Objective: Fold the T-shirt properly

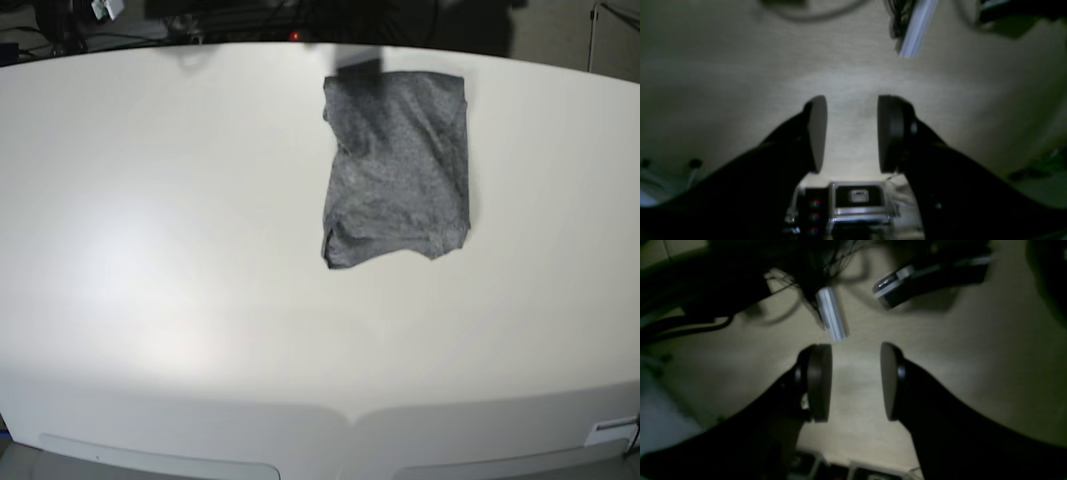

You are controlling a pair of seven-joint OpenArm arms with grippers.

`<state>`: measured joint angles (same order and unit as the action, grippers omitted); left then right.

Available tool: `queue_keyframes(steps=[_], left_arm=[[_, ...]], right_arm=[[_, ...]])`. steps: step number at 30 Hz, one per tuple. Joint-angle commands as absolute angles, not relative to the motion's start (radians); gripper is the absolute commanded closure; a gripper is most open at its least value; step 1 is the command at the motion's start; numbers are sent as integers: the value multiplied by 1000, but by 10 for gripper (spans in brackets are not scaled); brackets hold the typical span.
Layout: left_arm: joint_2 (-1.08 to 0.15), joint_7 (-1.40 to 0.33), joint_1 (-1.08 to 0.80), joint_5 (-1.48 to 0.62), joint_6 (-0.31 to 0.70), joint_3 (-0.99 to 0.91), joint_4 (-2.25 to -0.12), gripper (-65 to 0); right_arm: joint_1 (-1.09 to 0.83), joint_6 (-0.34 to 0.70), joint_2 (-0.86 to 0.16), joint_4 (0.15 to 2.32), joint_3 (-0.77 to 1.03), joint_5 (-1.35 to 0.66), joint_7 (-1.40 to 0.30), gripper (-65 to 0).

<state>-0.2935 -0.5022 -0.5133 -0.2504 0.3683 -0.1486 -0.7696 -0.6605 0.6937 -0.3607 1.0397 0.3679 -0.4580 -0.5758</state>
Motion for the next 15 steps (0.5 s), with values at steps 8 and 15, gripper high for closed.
queue_keyframes(steps=[8,15], left_arm=[[-291,-474,-234,-158,368,-16,-434,-245],[-274,-499,-216,-146,368,-9,-467,-245]], right_arm=[[-352,698,-401,448,170,-232,-243,-244],[-332,552,-401,435,1,-157,-64,-244]])
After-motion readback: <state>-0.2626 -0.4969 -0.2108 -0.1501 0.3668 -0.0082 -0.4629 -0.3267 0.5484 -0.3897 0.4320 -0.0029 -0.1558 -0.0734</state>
